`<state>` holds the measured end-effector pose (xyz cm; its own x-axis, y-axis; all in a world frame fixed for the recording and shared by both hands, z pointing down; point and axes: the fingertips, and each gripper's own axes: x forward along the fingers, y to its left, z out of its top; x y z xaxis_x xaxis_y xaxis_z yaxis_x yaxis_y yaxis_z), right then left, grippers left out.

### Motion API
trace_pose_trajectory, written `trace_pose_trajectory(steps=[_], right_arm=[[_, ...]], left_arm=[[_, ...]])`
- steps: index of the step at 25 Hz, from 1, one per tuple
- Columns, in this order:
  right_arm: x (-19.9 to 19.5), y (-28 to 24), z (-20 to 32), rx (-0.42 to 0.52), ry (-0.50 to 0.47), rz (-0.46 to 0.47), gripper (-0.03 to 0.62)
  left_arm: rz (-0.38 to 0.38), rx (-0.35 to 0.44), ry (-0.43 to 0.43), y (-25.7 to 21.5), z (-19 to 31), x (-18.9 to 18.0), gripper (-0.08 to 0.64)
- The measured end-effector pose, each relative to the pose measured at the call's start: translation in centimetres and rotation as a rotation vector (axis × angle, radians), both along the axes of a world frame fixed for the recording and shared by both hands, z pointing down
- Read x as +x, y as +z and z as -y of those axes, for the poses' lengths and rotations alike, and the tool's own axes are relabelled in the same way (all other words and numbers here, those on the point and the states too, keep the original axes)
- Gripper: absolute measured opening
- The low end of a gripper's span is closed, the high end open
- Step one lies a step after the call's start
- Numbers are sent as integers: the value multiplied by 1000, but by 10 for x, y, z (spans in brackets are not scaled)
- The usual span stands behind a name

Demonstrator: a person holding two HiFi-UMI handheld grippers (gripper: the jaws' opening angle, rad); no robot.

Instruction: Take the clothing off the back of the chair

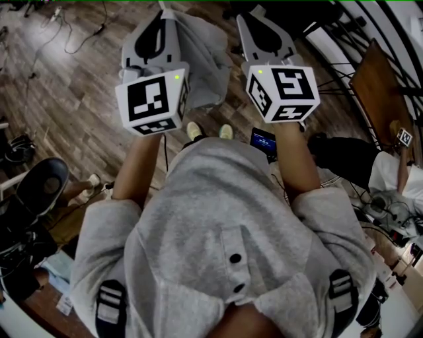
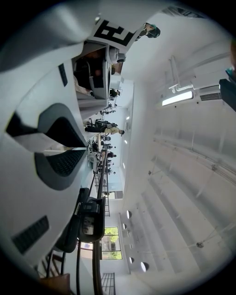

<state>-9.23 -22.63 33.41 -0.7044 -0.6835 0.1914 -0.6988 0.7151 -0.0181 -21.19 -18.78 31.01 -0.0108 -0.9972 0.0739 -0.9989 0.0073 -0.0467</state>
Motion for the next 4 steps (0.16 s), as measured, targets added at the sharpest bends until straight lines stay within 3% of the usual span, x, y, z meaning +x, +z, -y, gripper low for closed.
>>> trace_pose_trajectory(steps=[4], right_arm=[[-16,5,10,-7,1,-4,31]], left_arm=[[-5,-3,9,4,11,-14,12]])
